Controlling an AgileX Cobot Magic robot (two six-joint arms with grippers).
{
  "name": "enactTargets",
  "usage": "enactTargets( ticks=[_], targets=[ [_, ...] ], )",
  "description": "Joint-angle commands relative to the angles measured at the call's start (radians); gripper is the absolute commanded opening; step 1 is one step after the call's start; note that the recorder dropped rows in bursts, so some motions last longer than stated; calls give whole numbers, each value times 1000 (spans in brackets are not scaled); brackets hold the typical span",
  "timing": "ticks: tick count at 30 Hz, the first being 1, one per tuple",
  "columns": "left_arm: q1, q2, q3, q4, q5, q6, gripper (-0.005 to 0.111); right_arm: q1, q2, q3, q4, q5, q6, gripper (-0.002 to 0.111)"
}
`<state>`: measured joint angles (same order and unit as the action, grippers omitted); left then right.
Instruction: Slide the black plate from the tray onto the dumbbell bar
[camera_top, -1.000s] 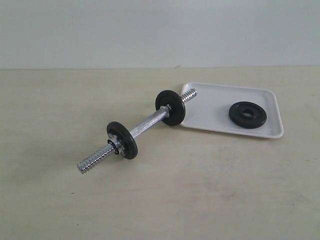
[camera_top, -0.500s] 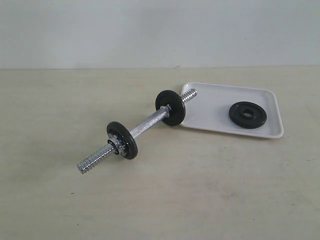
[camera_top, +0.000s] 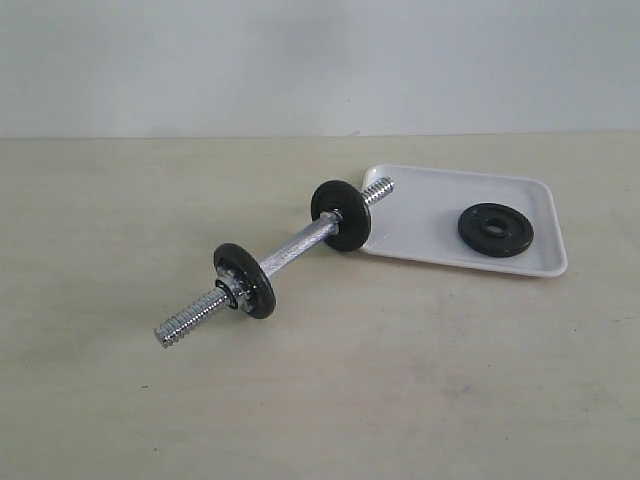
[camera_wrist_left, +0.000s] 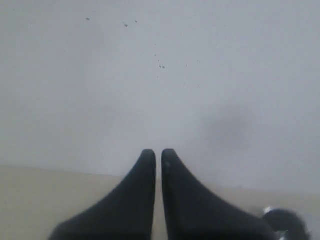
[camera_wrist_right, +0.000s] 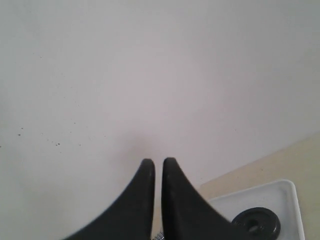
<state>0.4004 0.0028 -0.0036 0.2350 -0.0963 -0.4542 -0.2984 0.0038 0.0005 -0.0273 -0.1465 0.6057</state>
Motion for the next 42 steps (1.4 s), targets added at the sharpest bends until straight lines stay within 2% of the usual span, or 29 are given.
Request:
enactTargets(
  ticks=[1, 12, 22, 26, 29, 31, 33, 37, 40, 42],
  targets=[
    [-4, -3, 4, -4, -81, -203, 4, 2, -4, -1, -14, 24, -14, 0],
    [-4, -3, 4, -3, -231, -203, 4, 2, -4, -1, -26, 23, -14, 0],
    [-4, -3, 4, -3, -218, -203, 4, 2, -4, -1, -24, 20, 58, 0],
    [-4, -3, 4, -3, -205, -210, 4, 2, -4, -1, -27, 81, 57, 0],
    [-4, -3, 4, 22, -182, -304, 4, 9, -4, -1, -69, 116, 44, 0],
    [-4, -3, 4, 139, -189, -420, 4, 20, -4, -30, -87, 116, 2, 0],
    [-4, -3, 4, 338, -218, -571, 4, 33, -4, -73, -103, 121, -56, 0],
    [-4, -3, 4, 742, -399, -794, 4, 60, 11, -162, -118, 131, -177, 0],
    [-4, 13, 4, 860, -405, -915, 4, 70, 70, -216, -118, 146, -245, 0],
    [-4, 55, -7, 930, -412, -926, 4, 75, 109, -243, -118, 161, -286, 0]
  ],
)
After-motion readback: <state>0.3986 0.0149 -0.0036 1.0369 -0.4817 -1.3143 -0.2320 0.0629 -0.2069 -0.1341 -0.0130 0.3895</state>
